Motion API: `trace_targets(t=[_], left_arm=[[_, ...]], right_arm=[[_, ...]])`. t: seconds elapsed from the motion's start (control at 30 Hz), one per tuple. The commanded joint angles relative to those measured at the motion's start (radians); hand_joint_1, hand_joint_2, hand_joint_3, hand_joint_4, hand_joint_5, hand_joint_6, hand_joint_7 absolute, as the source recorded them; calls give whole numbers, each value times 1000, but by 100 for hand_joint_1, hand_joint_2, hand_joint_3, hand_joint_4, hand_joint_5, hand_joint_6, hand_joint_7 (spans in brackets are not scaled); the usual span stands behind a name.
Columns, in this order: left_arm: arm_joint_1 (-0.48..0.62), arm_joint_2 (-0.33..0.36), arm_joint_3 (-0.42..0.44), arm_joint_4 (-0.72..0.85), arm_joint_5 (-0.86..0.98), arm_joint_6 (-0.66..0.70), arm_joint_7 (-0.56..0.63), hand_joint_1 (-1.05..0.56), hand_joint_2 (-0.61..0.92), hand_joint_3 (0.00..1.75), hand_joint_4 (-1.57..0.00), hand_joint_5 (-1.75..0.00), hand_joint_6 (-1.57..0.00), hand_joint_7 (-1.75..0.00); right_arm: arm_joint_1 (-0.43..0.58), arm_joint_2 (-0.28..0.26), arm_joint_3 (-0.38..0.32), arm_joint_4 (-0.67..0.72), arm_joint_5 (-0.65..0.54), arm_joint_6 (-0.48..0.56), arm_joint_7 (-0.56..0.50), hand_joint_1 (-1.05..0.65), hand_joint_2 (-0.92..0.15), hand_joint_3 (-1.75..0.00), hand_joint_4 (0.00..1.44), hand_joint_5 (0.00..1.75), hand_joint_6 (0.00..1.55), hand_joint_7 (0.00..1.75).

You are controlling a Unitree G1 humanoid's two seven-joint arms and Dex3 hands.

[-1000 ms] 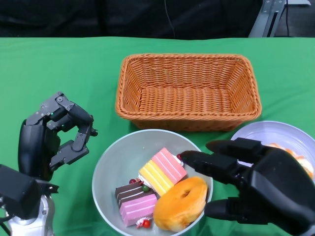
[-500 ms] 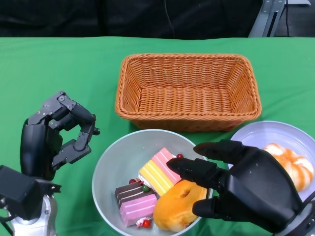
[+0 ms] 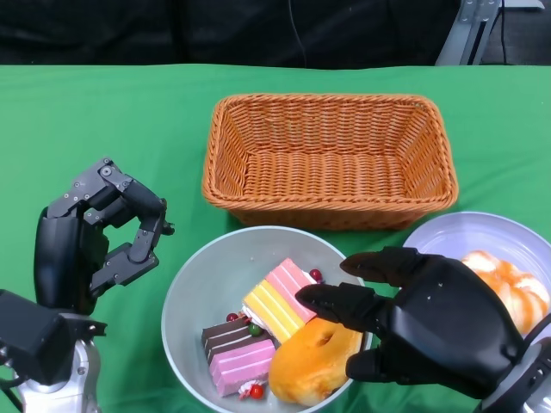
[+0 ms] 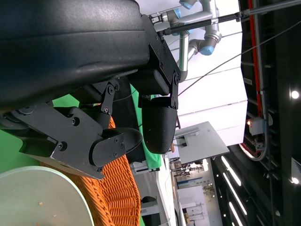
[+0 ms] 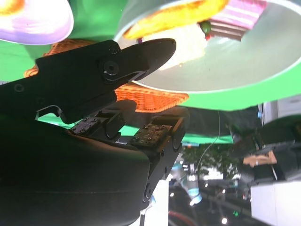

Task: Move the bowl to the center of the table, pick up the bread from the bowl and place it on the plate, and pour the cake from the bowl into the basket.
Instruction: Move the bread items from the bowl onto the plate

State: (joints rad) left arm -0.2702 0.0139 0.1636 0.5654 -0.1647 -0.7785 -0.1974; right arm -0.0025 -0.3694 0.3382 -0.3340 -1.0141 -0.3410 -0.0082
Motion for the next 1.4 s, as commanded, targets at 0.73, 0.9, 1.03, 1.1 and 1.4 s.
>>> trace_targets(t=[0.73,0.9,1.03,1.1,1.4], left_arm=[[6,-3,2,-17,13,-16,20,-7,74,78,-77,-155,-74,-139],[13,-9,0,-32,33,-11,40,-8,74,78,-77,-154,-74,-139],[19,-13,-2,-46,36,-1,45,-8,74,80,-77,-154,-74,-139],[23,-15,-5,-56,38,6,49,-7,74,80,-77,-155,-74,-139],[25,-14,-8,-56,39,0,45,-8,72,83,-76,-156,-73,-141]], right_arm=[[-29,-40,23,33,-35,-46,-12,-77,-91,0,70,1,64,0],[-56,-54,35,63,-78,-51,-40,-77,-92,-1,68,0,62,0],[-69,-55,41,88,-93,-47,-46,-77,-92,-1,67,0,62,0],[-76,-53,47,111,-110,-47,-65,-78,-92,-1,68,0,62,0],[-95,-65,66,150,-123,-53,-88,-78,-92,-1,68,0,63,0]])
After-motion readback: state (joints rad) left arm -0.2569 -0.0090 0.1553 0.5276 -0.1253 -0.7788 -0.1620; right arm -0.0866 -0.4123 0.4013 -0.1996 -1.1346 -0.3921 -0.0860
